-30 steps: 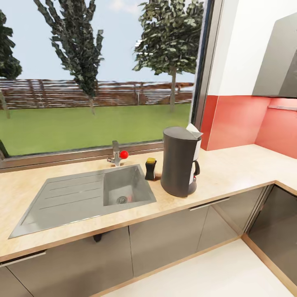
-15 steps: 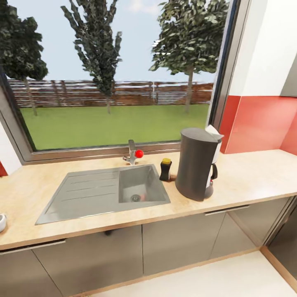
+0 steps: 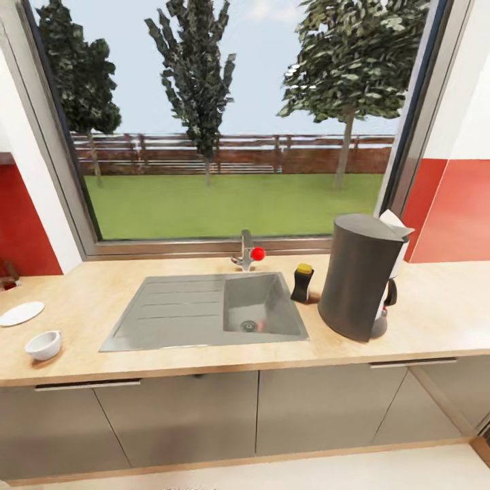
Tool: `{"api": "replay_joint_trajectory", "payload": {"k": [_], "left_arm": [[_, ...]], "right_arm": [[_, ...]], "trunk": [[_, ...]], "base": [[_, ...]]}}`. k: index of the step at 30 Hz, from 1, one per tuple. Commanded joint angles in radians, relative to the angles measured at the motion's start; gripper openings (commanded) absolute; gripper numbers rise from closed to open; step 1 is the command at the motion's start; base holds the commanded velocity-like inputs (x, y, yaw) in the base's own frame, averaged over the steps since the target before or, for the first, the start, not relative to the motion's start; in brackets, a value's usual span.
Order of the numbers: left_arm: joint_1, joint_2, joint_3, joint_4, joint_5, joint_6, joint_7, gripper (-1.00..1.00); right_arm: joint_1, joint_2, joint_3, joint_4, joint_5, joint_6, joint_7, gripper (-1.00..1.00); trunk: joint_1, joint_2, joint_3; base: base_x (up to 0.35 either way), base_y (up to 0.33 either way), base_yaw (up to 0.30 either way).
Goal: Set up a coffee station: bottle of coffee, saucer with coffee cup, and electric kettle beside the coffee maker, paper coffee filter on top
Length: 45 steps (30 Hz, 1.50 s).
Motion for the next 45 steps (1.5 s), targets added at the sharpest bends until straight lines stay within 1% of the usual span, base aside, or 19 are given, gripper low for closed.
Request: {"api": "replay_joint_trajectory", "payload": {"k": [1, 8, 21, 26, 27, 32, 34, 36, 41, 43, 45], "left_arm": [[0.001, 0.0, 0.003, -0.002, -0.002, -0.001, 0.001, 1.0], [0.0, -0.006, 0.003, -0.002, -0.003, 0.0, 0.001, 1.0], [0.0, -0.006, 0.003, -0.002, -0.002, -0.001, 0.001, 1.0], [-0.001, -0.017, 0.003, -0.007, 0.004, -0.004, -0.005, 1.0], [-0.001, -0.015, 0.003, -0.007, 0.005, -0.005, -0.005, 1.0], [-0.001, -0.018, -0.002, -0.007, -0.006, -0.011, -0.005, 1.0], [-0.001, -0.016, -0.002, -0.006, -0.002, -0.01, -0.005, 1.0], [-0.001, -0.012, 0.0, -0.007, 0.003, -0.001, -0.007, 1.0], [-0.002, -0.005, 0.0, -0.007, 0.001, 0.001, -0.006, 1.0], [-0.002, -0.002, 0.0, -0.007, 0.0, 0.0, -0.005, 1.0], [-0.003, 0.009, 0.001, -0.008, 0.001, -0.001, -0.005, 1.0]], "right_arm": [[-0.001, 0.001, -0.008, 0.001, 0.011, -0.003, -0.004, 1.0], [-0.001, 0.0, -0.009, 0.001, 0.011, -0.004, -0.004, 1.0], [-0.001, -0.003, -0.009, 0.003, 0.011, -0.002, -0.005, 1.0], [0.0, -0.003, -0.01, 0.003, 0.011, -0.002, -0.005, 1.0], [0.0, -0.004, -0.01, 0.003, 0.011, -0.002, -0.005, 1.0], [0.003, -0.017, -0.01, 0.003, 0.011, -0.001, -0.005, 1.0], [0.01, -0.019, -0.01, 0.003, 0.011, -0.001, -0.005, 1.0], [0.033, -0.024, -0.01, 0.003, 0.011, 0.0, -0.005, 1.0], [0.088, -0.04, -0.009, 0.003, 0.011, 0.001, -0.006, 1.0], [0.094, -0.043, -0.009, 0.003, 0.011, 0.001, -0.006, 1.0], [0.097, -0.041, -0.009, 0.003, 0.011, 0.001, -0.005, 1.0]], "trunk": [[0.0, -0.001, -0.001], [0.0, -0.001, -0.001], [0.0, -0.001, -0.001], [0.0, -0.001, -0.001], [0.0, -0.001, -0.001], [0.0, -0.001, -0.002], [0.0, -0.001, -0.002], [0.0, -0.001, -0.003], [0.0, -0.001, -0.005], [0.0, -0.001, -0.007], [0.0, -0.001, -0.008]], "base": [[0.0, 0.0, 0.279], [0.0, 0.0, 0.279], [0.0, 0.0, 0.279], [0.0, 0.0, 0.279], [0.0, 0.0, 0.279], [0.0, 0.0, 0.279], [0.0, 0.0, 0.279], [0.0, 0.0, 0.279], [0.0, 0.0, 0.279], [0.0, 0.01, 0.278], [0.0, 0.123, 0.274]]}}
